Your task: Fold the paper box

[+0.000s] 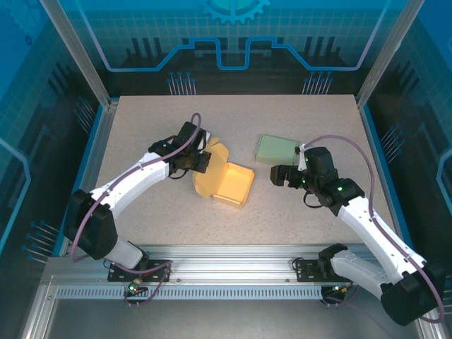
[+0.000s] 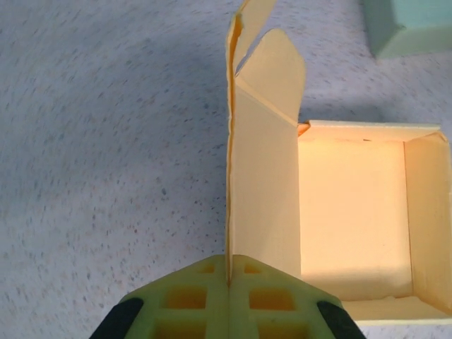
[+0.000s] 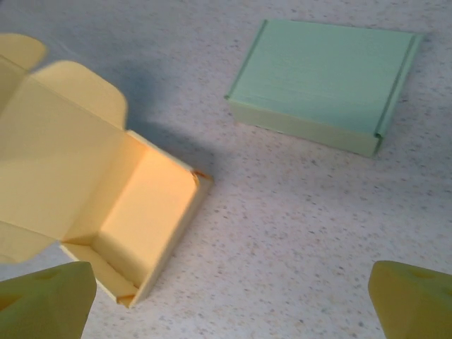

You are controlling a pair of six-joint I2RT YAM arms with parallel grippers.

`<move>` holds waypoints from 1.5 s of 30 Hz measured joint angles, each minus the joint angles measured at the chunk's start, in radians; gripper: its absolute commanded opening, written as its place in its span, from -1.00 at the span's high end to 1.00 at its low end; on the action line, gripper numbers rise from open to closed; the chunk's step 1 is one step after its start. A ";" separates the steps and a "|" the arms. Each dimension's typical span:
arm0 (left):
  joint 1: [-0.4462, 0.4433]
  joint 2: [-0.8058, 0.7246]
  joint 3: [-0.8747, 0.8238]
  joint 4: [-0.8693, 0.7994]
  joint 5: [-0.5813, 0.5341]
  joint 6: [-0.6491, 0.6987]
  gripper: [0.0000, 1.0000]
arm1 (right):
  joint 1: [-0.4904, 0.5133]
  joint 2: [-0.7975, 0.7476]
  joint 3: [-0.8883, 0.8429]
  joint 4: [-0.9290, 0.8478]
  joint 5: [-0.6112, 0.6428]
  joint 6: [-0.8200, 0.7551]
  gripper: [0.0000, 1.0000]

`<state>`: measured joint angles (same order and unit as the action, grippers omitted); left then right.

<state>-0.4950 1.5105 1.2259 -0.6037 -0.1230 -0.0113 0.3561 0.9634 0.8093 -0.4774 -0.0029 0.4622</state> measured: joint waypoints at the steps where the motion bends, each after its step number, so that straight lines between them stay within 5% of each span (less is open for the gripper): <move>1: 0.002 0.000 0.006 -0.002 0.026 0.058 0.99 | -0.019 0.006 0.000 0.015 -0.041 0.000 -1.00; 10: 0.007 0.001 0.023 0.082 0.226 0.498 0.98 | -0.055 0.088 -0.001 0.094 -0.264 0.017 -1.00; 21: 0.008 0.110 0.145 0.081 0.428 0.824 0.97 | -0.059 0.004 -0.075 0.139 -0.178 0.080 -1.00; 27: 0.008 0.223 0.277 -0.031 0.483 0.941 0.94 | -0.055 0.055 -0.080 0.146 -0.157 0.054 -0.50; 34: 0.008 0.342 0.442 -0.200 0.499 1.030 0.70 | 0.016 0.082 -0.167 0.227 -0.101 0.002 -0.19; 38: 0.007 0.360 0.457 -0.248 0.499 1.056 0.50 | 0.041 0.132 -0.210 0.301 -0.094 -0.019 -0.18; 40: 0.006 0.366 0.457 -0.259 0.499 1.059 0.35 | 0.053 0.160 -0.212 0.331 -0.078 -0.026 -0.19; 42: 0.006 0.370 0.457 -0.259 0.497 1.059 0.00 | 0.068 0.181 -0.212 0.357 -0.059 -0.034 -0.24; 45: 0.003 0.368 0.457 -0.249 0.492 1.033 -0.34 | 0.080 0.199 -0.211 0.377 -0.036 -0.046 -0.55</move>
<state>-0.4923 1.8782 1.6825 -0.8528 0.3691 1.0214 0.4366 1.1625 0.5983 -0.1001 -0.0387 0.4164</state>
